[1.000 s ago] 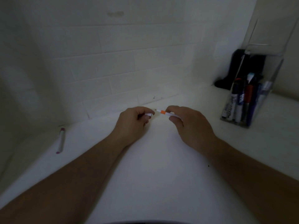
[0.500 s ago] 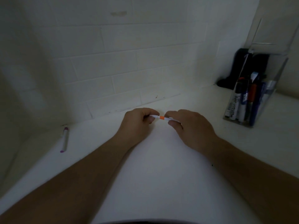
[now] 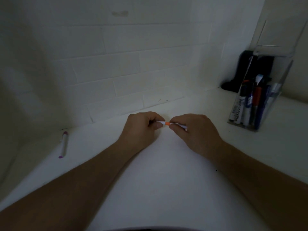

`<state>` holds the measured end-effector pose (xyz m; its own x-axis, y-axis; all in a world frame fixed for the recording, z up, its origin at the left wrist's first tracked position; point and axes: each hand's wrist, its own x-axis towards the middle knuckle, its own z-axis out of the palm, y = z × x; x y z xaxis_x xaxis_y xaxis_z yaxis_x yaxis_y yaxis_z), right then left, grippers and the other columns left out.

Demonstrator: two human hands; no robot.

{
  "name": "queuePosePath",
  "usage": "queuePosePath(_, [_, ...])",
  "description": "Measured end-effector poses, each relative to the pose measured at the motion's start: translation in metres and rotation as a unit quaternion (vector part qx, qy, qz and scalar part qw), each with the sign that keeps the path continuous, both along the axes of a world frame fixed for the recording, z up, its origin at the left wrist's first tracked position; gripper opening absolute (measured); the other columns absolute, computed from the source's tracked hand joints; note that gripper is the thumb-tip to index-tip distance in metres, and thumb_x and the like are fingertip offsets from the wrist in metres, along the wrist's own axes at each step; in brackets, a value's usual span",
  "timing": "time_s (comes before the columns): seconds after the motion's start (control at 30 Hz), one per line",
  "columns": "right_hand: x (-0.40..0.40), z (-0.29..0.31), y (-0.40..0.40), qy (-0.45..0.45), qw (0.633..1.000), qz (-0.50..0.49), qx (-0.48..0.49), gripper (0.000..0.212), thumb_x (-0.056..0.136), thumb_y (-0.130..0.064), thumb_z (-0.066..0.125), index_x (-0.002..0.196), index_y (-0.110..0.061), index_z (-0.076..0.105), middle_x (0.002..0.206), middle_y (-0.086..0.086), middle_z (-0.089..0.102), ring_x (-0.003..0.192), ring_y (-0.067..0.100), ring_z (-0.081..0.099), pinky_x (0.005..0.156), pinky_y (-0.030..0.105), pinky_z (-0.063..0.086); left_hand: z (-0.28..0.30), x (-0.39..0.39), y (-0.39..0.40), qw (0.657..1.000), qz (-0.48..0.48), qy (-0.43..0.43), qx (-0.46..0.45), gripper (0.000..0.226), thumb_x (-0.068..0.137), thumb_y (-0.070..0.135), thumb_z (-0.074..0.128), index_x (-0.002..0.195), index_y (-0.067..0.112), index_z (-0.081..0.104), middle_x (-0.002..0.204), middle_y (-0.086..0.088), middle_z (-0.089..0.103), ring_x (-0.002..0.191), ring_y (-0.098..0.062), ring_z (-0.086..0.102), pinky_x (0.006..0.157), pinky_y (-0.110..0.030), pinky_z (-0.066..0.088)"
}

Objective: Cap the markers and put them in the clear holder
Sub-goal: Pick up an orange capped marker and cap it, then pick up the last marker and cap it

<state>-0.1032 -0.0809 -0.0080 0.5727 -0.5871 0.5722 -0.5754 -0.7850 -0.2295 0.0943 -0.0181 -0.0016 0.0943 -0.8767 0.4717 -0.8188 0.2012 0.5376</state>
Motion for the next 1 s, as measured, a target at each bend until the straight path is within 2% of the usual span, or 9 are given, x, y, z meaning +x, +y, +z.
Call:
queuePosePath(0.23, [-0.003,0.002,0.0,0.005,1.0,0.006,0.024,0.029,0.096,-0.048,0.045,0.1,-0.033,0.07,0.081,-0.008,0.068,0.07,0.012,0.058,0.066,0.035,0.049,0.0,-0.002,0.0,0.998,-0.024,-0.05,-0.011,0.008,0.09,0.028,0.069,0.092,0.027,0.076,0.079,0.011,0.073,0.068,-0.003,0.061,0.07,-0.017,0.043])
queuePosePath(0.4, [-0.006,0.012,0.008,0.105,0.993,-0.026,-0.055,0.027,0.101,-0.042,0.046,0.113,-0.032,0.067,0.079,0.004,0.066,0.071,0.028,0.056,0.066,0.04,0.052,0.007,-0.013,0.004,0.997,-0.026,-0.055,-0.048,0.011,0.09,0.029,0.069,0.097,0.027,0.076,0.087,0.012,0.075,0.076,0.003,0.06,0.075,-0.005,0.038])
queuePosePath(0.53, [-0.018,0.034,0.014,0.128,0.991,0.007,-0.026,0.018,0.101,-0.033,0.042,0.104,-0.028,0.059,0.083,-0.002,0.064,0.071,0.021,0.048,0.069,0.041,0.047,0.016,-0.022,0.012,0.994,-0.042,0.022,-0.097,0.019,0.089,0.027,0.07,0.108,0.029,0.073,0.089,0.021,0.071,0.085,0.006,0.062,0.082,-0.008,0.043])
queuePosePath(0.6, [-0.035,0.056,0.015,0.098,0.994,-0.018,-0.041,0.017,0.101,-0.029,0.047,0.105,-0.023,0.062,0.09,-0.001,0.065,0.077,0.02,0.054,0.076,0.039,0.049,0.017,-0.025,0.017,0.992,-0.065,0.051,-0.091,0.028,0.092,0.027,0.066,0.119,0.032,0.064,0.092,0.02,0.069,0.085,0.002,0.063,0.082,-0.01,0.045])
queuePosePath(0.67, [-0.056,0.087,0.017,0.01,0.996,-0.061,-0.064,0.014,0.1,-0.028,0.054,0.106,-0.019,0.064,0.093,-0.004,0.06,0.08,0.014,0.054,0.079,0.03,0.047,0.015,-0.027,0.019,0.991,-0.092,0.004,-0.092,0.031,0.093,0.027,0.064,0.124,0.031,0.061,0.096,0.018,0.068,0.088,0.0,0.062,0.083,-0.017,0.047])
queuePosePath(0.77, [-0.092,0.134,0.016,-0.098,0.978,-0.16,-0.095,0.007,0.098,-0.027,0.059,0.094,-0.021,0.06,0.083,-0.009,0.055,0.071,0.007,0.054,0.07,0.009,0.04,0.009,-0.029,0.02,0.982,-0.119,-0.102,-0.102,0.031,0.092,0.032,0.063,0.124,0.033,0.061,0.105,0.018,0.066,0.096,-0.004,0.058,0.088,-0.028,0.047])
queuePosePath(0.8, [-0.104,0.145,0.012,-0.106,0.969,-0.196,-0.109,0.009,0.098,-0.028,0.059,0.094,-0.021,0.06,0.084,-0.007,0.057,0.073,0.01,0.057,0.071,0.011,0.039,0.006,-0.03,0.021,0.979,-0.129,-0.116,-0.103,0.031,0.092,0.033,0.063,0.123,0.033,0.061,0.108,0.017,0.066,0.098,-0.006,0.058,0.09,-0.028,0.046])
queuePosePath(0.93, [-0.142,0.157,-0.008,-0.122,0.951,-0.268,-0.095,0.019,0.096,-0.034,0.058,0.096,-0.019,0.068,0.087,0.0,0.068,0.081,0.023,0.067,0.08,0.037,0.054,0.004,-0.04,0.026,0.958,-0.165,-0.193,-0.133,0.028,0.09,0.032,0.064,0.118,0.032,0.066,0.113,0.009,0.066,0.104,-0.014,0.058,0.088,-0.03,0.049])
queuePosePath(1.0, [-0.149,0.148,-0.015,-0.073,0.95,-0.296,-0.067,0.016,0.096,-0.032,0.059,0.099,-0.019,0.069,0.091,0.003,0.07,0.083,0.024,0.067,0.08,0.031,0.049,0.004,-0.048,0.028,0.939,-0.199,-0.243,-0.139,0.027,0.089,0.028,0.062,0.116,0.03,0.068,0.112,0.006,0.066,0.103,-0.016,0.059,0.084,-0.032,0.051])
